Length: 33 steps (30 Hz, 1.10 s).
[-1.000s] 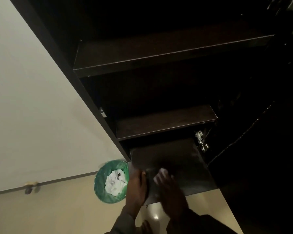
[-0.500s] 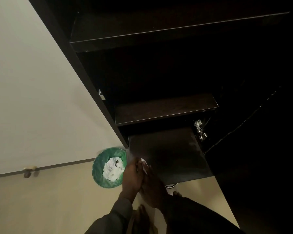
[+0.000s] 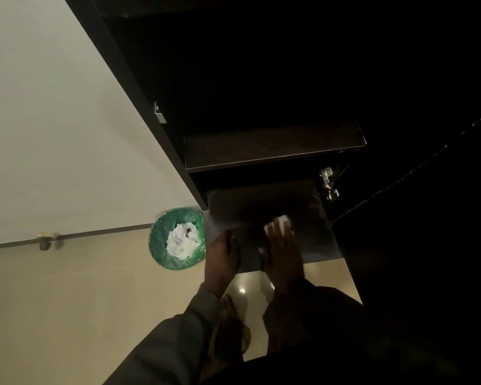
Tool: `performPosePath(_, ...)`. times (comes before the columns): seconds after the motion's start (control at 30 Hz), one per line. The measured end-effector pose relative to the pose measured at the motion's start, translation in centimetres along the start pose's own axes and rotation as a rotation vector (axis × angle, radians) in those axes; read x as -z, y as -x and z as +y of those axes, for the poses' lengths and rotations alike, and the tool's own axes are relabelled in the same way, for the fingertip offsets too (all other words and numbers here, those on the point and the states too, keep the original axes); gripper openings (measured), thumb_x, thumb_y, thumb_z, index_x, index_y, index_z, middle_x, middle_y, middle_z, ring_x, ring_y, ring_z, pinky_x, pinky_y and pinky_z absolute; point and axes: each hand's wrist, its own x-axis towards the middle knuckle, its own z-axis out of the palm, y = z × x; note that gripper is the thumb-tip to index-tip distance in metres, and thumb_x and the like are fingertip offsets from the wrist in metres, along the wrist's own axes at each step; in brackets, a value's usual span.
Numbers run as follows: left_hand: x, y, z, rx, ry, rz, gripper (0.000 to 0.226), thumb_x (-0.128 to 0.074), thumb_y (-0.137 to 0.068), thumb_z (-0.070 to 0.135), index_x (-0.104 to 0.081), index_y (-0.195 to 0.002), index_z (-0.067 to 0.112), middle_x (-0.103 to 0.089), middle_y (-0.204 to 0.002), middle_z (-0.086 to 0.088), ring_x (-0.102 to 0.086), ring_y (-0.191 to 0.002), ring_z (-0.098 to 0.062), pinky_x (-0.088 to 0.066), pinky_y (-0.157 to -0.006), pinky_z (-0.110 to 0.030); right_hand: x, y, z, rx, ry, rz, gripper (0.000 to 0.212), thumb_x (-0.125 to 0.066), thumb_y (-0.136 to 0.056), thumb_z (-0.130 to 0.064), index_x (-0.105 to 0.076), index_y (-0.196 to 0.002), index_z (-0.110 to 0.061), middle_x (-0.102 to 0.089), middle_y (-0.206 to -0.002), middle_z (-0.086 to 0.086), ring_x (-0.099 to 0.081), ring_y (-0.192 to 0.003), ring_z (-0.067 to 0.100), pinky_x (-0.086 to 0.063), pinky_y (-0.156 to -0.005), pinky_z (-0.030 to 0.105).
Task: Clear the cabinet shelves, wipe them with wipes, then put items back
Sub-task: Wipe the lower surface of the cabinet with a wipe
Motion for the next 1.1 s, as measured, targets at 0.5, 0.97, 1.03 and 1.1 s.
performPosePath(0.5,-1.1,-0.1,-0.1,0.039,-0.007,0.06,0.025,-0.034,-0.104,0.031,-0.057,-0.1,0.023,-0.065,-0.091,-0.002,-0.058,-0.077,-0.016,-0.042,-0.071,-0.027,2.2,-0.8,5.3,-0.212,0.084,0.036,0.069,-0.021,-0.101,-0.052,-0.011,-0.155,-0.011,0.0,-0.163,0.014,0.005,-0.15,0.027,-0.014,-0.121,0.046)
performPosePath(0.97,1.1,0.0,-1.6,0.092,0.035,0.22,0.035,-0.03,-0.101,0.034,-0.058,-0.115,0.018,-0.067,-0.108,-0.002,-0.057,-0.092,-0.013,-0.045,-0.085,-0.028,-3.6,-4.1,-8.0,0.537,0.048,-0.187,0.058,-0.033,-0.099,-0.039,-0.033,-0.15,-0.013,-0.025,-0.159,0.01,-0.011,-0.15,0.029,-0.017,-0.119,0.049)
performPosePath(1.03,0.6,0.1,-1.7,0.09,0.024,0.19,0.033,-0.03,-0.102,0.033,-0.057,-0.115,0.02,-0.067,-0.108,-0.001,-0.058,-0.093,-0.013,-0.045,-0.085,-0.027,-2.9,-1.2,-6.5,0.541,0.034,-0.205,0.062,-0.03,-0.098,-0.045,-0.027,-0.152,-0.015,-0.02,-0.161,0.009,-0.01,-0.15,0.027,-0.019,-0.118,0.048)
performPosePath(1.1,0.1,0.2,-1.6,0.075,0.02,0.145,0.03,-0.03,-0.103,0.033,-0.056,-0.114,0.022,-0.066,-0.106,-0.002,-0.059,-0.092,-0.017,-0.046,-0.08,-0.028,-2.1,1.2,-3.6,0.44,0.023,-0.152,0.061,-0.033,-0.1,-0.045,-0.026,-0.153,-0.017,-0.014,-0.162,0.009,-0.008,-0.15,0.026,-0.02,-0.117,0.05)
